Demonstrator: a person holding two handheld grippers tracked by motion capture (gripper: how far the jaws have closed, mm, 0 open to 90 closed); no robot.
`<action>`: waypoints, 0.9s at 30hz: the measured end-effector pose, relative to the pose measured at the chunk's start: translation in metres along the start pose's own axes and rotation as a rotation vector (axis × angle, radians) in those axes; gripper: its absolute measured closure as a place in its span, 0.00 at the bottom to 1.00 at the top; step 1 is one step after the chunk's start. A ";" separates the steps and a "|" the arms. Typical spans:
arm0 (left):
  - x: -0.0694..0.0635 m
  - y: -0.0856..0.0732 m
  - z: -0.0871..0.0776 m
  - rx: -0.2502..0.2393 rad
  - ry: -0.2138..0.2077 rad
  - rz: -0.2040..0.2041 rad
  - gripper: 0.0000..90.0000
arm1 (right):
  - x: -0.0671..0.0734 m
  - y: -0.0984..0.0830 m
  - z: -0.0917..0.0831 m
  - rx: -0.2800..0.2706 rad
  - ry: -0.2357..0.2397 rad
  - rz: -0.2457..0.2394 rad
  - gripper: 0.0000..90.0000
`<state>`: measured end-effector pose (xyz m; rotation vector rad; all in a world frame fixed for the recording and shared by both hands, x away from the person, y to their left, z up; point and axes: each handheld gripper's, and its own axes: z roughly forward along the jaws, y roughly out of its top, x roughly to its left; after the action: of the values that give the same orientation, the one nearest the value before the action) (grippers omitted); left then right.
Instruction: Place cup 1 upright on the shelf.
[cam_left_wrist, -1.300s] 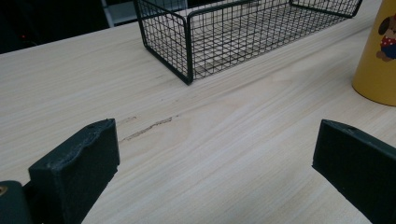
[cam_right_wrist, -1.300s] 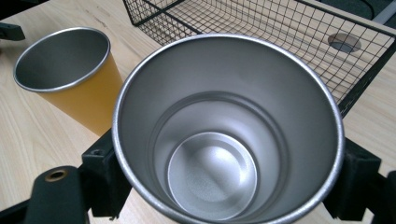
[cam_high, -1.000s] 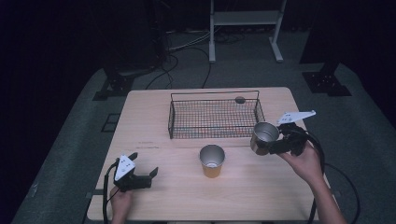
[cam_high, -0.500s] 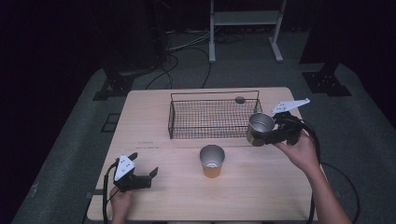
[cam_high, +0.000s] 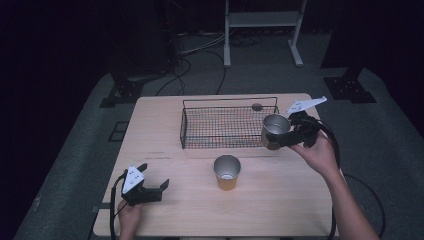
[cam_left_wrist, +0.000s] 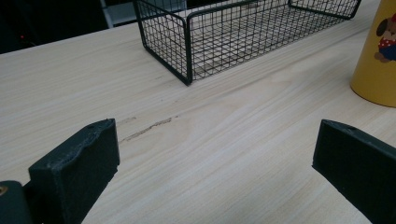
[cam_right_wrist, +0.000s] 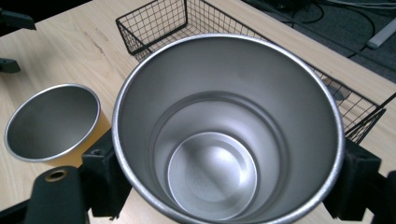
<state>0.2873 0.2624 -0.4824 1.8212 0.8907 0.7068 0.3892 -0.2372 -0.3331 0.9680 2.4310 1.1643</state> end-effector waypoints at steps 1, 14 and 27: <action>0.000 0.000 0.000 0.000 0.000 0.000 0.00 | -0.001 0.004 0.002 0.001 0.002 -0.003 0.20; 0.000 0.000 0.000 0.001 -0.001 0.002 0.00 | -0.004 0.023 0.014 0.021 0.005 -0.025 0.20; 0.000 0.000 -0.001 0.002 -0.003 0.002 0.00 | -0.009 0.043 0.022 0.033 0.000 -0.037 0.20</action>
<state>0.2869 0.2626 -0.4823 1.8248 0.8885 0.7044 0.4262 -0.2108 -0.3139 0.9291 2.4647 1.1147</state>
